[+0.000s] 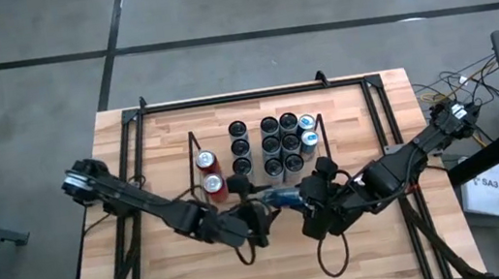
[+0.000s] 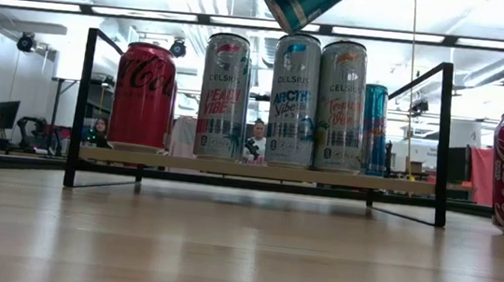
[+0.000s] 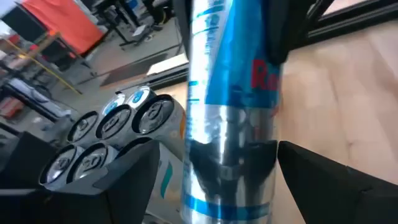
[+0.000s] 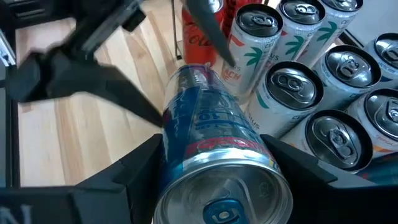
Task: Place canned beverage on shelf
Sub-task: Put the blue soda can on the shelf aligned with the other blue soda can
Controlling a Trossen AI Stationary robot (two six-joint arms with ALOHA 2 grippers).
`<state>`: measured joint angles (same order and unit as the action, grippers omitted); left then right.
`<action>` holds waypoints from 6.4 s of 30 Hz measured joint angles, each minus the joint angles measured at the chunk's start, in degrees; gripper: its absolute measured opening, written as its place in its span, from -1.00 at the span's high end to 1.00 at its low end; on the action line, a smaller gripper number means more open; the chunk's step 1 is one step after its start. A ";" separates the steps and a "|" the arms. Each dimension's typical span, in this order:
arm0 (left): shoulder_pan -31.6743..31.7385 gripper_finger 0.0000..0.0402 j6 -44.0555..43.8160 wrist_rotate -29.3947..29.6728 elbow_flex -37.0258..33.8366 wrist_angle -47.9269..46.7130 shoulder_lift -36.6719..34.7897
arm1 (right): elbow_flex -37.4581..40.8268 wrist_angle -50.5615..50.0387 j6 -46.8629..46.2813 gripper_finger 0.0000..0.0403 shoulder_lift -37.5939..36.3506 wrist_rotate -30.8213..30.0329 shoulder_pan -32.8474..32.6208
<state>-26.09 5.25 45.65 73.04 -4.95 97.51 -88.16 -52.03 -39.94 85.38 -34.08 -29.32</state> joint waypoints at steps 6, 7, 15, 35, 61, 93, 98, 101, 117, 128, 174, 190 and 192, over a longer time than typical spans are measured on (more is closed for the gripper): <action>0.26 -0.55 0.64 0.48 2.90 0.83 4.34 | 0.06 -0.05 0.12 -0.15 0.00 0.23 -0.01; 0.37 -0.55 0.58 0.48 3.21 1.46 4.88 | 0.06 0.28 0.13 -0.15 0.00 0.23 -0.02; 0.24 -0.39 2.08 7.70 3.03 3.43 6.10 | 0.08 0.50 0.28 -0.18 0.00 -0.42 0.05; -2.10 -0.03 1.49 12.22 1.53 12.66 6.17 | -6.57 0.57 3.84 -0.41 -0.37 0.03 -0.07; -4.57 -0.03 27.68 16.65 1.98 85.38 26.59 | -25.39 -14.17 16.06 -0.28 0.15 -6.43 -13.28; -2.55 -0.03 20.72 12.58 2.05 88.54 29.73 | -22.98 -18.42 10.58 -0.41 4.74 6.14 -0.48; -2.27 -0.03 20.82 12.56 2.05 88.48 29.72 | -21.43 -15.30 11.49 -0.39 4.98 10.50 2.30; -2.30 -0.03 20.88 12.64 2.05 88.46 29.71 | -21.59 -15.22 11.87 -0.32 5.52 11.88 3.30; -5.37 -0.93 29.97 20.65 2.03 89.09 27.81 | -28.20 -34.42 13.80 -0.11 4.94 16.55 7.16; -8.47 -0.63 53.49 22.82 0.92 91.45 18.21 | -23.26 -34.92 16.98 -0.11 -1.79 14.35 8.66; -13.66 -0.43 37.80 19.89 -30.15 91.01 -11.43 | 13.80 -7.49 21.67 -0.11 -25.31 11.49 8.35; -13.66 -0.43 37.93 19.91 -29.78 91.03 -11.41 | 18.62 -3.87 22.84 -0.11 -25.31 9.48 8.37; -13.66 -0.43 37.92 19.91 -29.78 91.03 -11.41 | 19.27 -3.21 23.14 -0.11 -25.31 8.81 8.37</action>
<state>-39.75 43.17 65.56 43.27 86.08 86.11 -68.89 -55.24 -16.80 60.07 -25.27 -20.95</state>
